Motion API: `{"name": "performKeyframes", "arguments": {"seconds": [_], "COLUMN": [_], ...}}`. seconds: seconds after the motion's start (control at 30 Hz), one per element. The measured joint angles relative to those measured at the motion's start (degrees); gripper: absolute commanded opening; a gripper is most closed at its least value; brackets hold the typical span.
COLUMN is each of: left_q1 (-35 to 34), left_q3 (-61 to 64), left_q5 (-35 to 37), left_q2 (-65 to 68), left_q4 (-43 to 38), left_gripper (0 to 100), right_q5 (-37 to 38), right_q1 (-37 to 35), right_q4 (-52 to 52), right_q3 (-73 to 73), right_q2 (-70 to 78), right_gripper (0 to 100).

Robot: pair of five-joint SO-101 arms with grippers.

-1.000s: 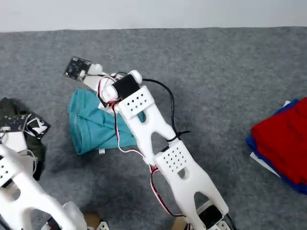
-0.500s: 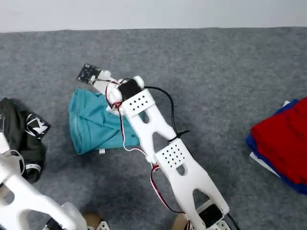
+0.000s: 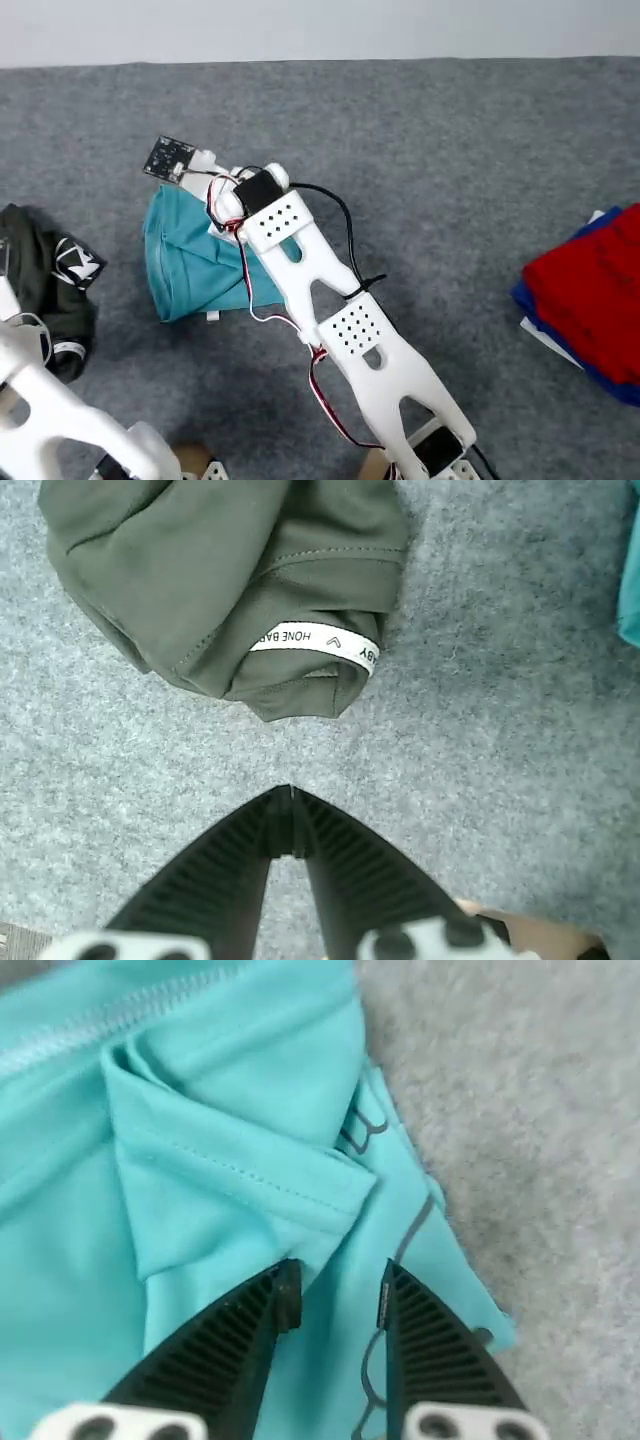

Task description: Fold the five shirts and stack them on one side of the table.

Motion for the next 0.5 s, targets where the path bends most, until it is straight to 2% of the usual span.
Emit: {"name": "performKeyframes", "arguments": {"seconds": [0.17, 0.37, 0.5], "left_q1": [0.0, 0.0, 0.0], "left_q3": [0.0, 0.0, 0.0], "left_q5": [0.0, 0.0, 0.0], "left_q2": [0.0, 0.0, 0.0], "left_q4": [0.0, 0.0, 0.0], "left_gripper": [0, 0, 0], "right_q5": [0.0, 0.0, 1.5], "right_q1": [-1.1, -1.4, -1.7], "right_q4": [-0.8, -1.9, -2.1], "right_q3": [0.0, 0.0, 0.0], "right_q2": [1.9, 2.6, 2.6], "right_gripper": [14.4, 0.6, 1.0]}}
